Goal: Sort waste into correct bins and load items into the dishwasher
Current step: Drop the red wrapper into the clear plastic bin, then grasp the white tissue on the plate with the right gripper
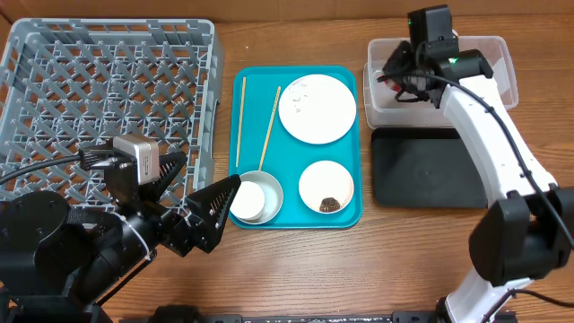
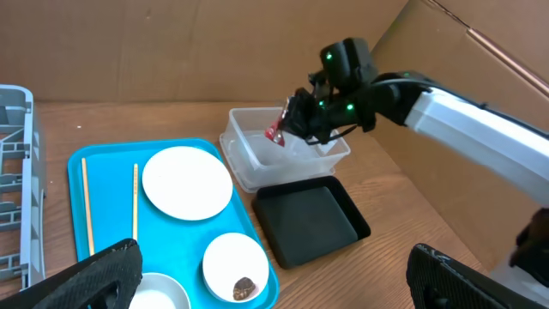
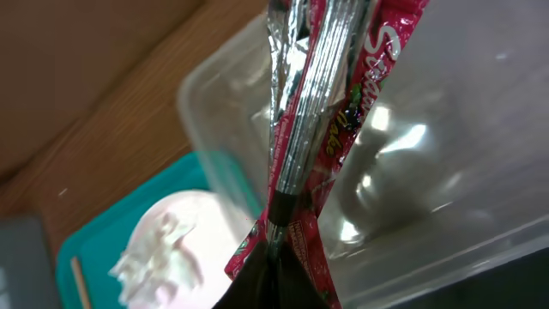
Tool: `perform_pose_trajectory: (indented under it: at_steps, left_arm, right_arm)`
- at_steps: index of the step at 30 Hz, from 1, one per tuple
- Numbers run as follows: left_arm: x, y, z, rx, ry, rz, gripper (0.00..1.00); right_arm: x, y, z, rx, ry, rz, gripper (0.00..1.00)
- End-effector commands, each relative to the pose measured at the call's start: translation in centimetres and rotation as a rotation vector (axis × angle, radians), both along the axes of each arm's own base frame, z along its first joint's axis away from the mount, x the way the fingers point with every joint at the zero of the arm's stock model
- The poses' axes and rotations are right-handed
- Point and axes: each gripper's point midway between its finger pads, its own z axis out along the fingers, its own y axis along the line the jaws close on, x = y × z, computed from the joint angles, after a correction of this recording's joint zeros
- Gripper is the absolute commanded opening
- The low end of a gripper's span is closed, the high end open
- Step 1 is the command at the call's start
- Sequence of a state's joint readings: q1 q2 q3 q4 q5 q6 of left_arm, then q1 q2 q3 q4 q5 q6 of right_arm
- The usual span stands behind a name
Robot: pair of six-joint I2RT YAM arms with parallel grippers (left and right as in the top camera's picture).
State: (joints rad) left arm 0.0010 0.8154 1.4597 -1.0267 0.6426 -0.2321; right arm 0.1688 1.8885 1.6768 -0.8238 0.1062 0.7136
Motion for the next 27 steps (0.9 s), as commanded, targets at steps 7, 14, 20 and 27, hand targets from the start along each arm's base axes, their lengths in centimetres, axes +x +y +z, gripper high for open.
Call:
perform_pose_trajectory:
  at_steps: [7, 14, 20, 27]
  left_arm:
    - [-0.3, 0.0, 0.6, 0.010, -0.027, -0.003, 1.00]
    - [-0.3, 0.0, 0.6, 0.010, -0.027, -0.003, 1.00]
    - [-0.3, 0.0, 0.6, 0.010, -0.027, -0.003, 1.00]
    - [-0.3, 0.0, 0.6, 0.010, -0.027, -0.003, 1.00]
  right_arm:
    - [-0.2, 4.4, 1.7, 0.148, -0.020, 0.179, 0.35]
    - [-2.2, 13.1, 2.6, 0.027, -0.107, 0.627, 0.41]
    - [-1.7, 15.5, 1.6, -0.205, -0.194, 0.591, 0.54]
    - [1.3, 17.9, -3.5, -0.203, -0.234, 0.597, 0.60]
